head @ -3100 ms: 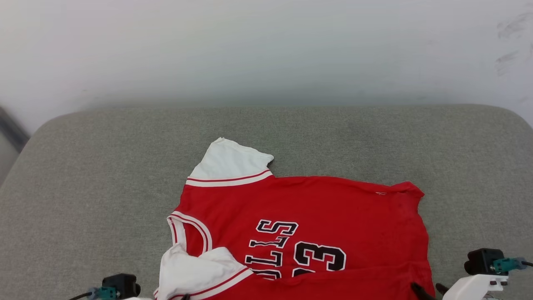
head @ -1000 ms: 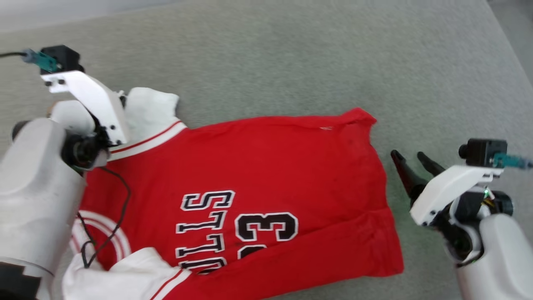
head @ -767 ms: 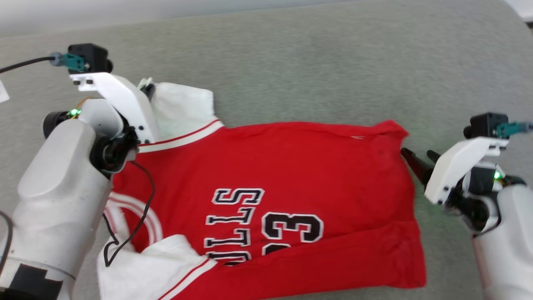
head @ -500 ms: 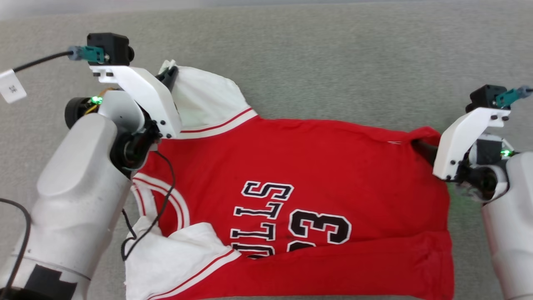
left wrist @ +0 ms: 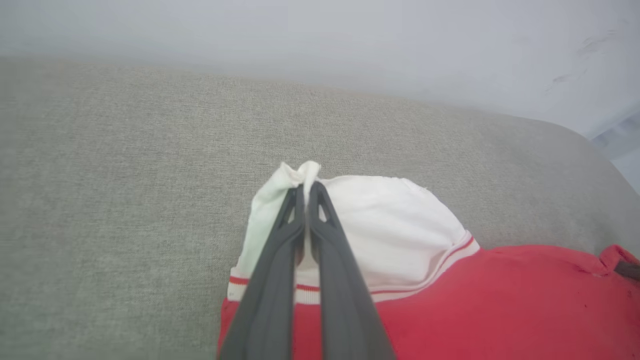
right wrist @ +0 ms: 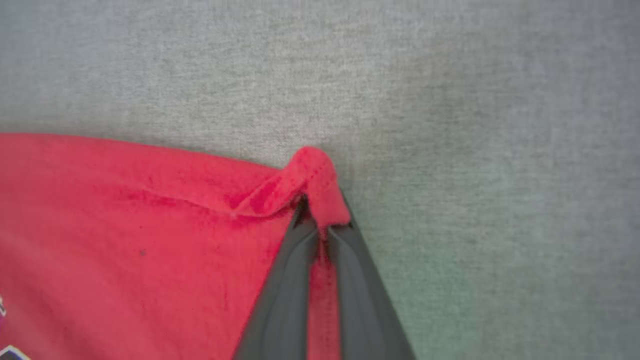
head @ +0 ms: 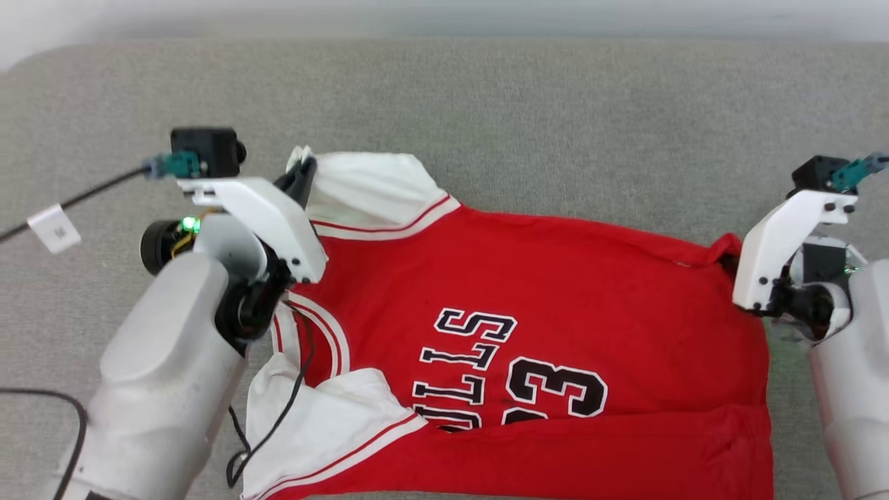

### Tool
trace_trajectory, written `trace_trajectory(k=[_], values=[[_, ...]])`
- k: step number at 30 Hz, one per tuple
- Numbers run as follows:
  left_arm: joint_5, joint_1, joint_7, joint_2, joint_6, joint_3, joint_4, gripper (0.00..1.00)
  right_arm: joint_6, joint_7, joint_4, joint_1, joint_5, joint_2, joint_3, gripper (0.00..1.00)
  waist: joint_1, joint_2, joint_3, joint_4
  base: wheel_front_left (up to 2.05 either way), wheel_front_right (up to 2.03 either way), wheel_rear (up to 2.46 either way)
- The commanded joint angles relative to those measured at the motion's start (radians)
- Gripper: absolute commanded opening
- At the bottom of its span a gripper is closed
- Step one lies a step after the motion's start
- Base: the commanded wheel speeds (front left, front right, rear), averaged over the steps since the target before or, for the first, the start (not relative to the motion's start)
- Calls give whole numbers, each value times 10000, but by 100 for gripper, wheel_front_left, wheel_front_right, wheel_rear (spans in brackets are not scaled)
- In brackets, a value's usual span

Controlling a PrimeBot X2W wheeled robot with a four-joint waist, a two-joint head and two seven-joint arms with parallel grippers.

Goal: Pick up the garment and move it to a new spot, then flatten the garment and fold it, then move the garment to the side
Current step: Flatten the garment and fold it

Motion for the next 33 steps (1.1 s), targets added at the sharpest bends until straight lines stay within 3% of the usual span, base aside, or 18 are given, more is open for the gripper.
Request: trace_trajectory(k=[1, 9, 17, 22, 24, 25, 26, 27, 33], values=[[83, 297, -189, 24, 93, 7, -69, 0, 0, -138, -193, 279, 82, 139, 55, 0, 0, -1, -344, 72, 0, 0, 0], [-18, 2511, -1136, 228, 850, 163, -1202, 0, -1, -692, -2088, 2412, 399, 58, -183, 0, 0, -1, -1525, 253, 0, 0, 0], [-418, 5273, -1078, 650, 1702, 231, -2626, 0, -1, -609, -3649, 5046, 644, 491, -897, 0, 0, -1, -2204, 304, 0, 0, 0], [-687, 6551, -473, 843, 2039, -55, -3092, 0, -3, -613, -4353, 6316, 635, 819, -1360, 0, 0, -1, -2324, 272, 0, 0, 0], [-805, 6775, -260, 811, 2077, -128, -3100, 0, -3, -671, -4409, 6676, 581, 912, -1462, 26, 0, -1, -2347, 219, 0, 0, 0], [-834, 6899, -101, 824, 2101, -223, -3003, 2, -3, -710, -4408, 6835, 504, 965, -1464, 95, 0, -1, -2379, 182, 0, 0, 0], [-884, 7019, 6, 782, 2091, -302, -2957, 62, -3, -774, -4367, 7000, 504, 1041, -1478, 100, 0, -1, -2413, 140, 0, 0, 0], [-916, 7108, 43, 736, 2122, -336, -2915, 100, -4, -852, -4298, 7149, 535, 1112, -1484, 100, 0, -1, -2451, 99, 0, 0, 0], [-393, 7186, -1062, 599, 2197, -327, -2990, 100, -3, -2002, -4548, 7557, 628, 1225, -1340, 100, 0, -1, -2752, -38, 0, 0, 0]])
